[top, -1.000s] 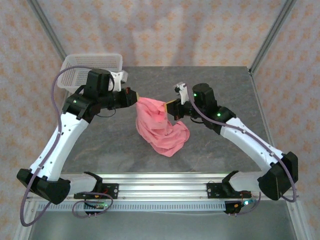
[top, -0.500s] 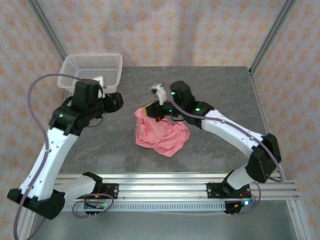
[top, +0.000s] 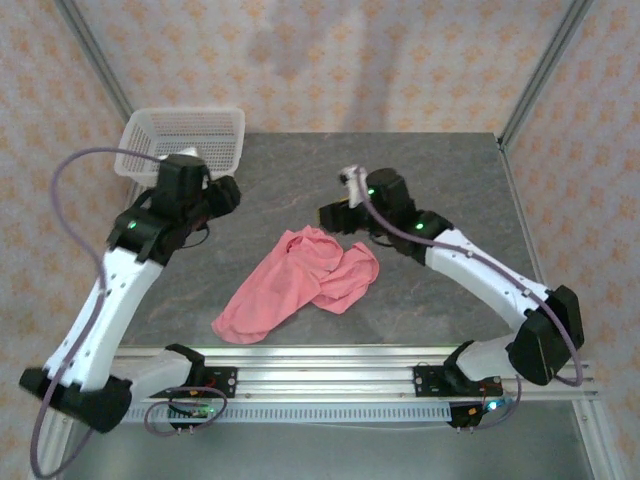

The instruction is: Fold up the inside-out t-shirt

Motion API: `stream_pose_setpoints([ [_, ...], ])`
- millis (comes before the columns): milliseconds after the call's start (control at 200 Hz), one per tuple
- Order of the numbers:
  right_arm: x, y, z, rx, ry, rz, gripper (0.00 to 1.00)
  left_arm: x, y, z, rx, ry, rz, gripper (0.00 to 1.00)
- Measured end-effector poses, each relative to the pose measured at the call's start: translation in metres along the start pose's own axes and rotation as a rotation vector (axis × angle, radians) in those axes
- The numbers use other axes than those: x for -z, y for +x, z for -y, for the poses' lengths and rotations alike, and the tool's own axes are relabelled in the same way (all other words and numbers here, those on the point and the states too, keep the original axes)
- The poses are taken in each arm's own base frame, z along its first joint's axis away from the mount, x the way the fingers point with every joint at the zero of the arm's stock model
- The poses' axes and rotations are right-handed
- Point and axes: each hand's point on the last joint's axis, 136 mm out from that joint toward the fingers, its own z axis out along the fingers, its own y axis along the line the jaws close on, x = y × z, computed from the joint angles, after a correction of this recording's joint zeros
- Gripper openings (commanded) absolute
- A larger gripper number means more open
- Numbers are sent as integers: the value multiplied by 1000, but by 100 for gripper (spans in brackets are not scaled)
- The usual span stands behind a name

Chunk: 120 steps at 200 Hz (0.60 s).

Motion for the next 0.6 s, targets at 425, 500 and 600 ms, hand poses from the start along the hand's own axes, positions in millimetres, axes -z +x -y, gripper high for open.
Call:
stream_pose_setpoints([
  [425, -27, 141, 139, -415, 385, -430, 57, -144, 182, 141, -392, 96, -610, 74],
  [500, -31, 152, 135, -450, 363, -467, 56, -158, 205, 148, -434, 89, -659, 78],
  [600, -31, 172, 136, -497, 364, -512, 52, -177, 223, 133, -453, 15, -701, 73],
])
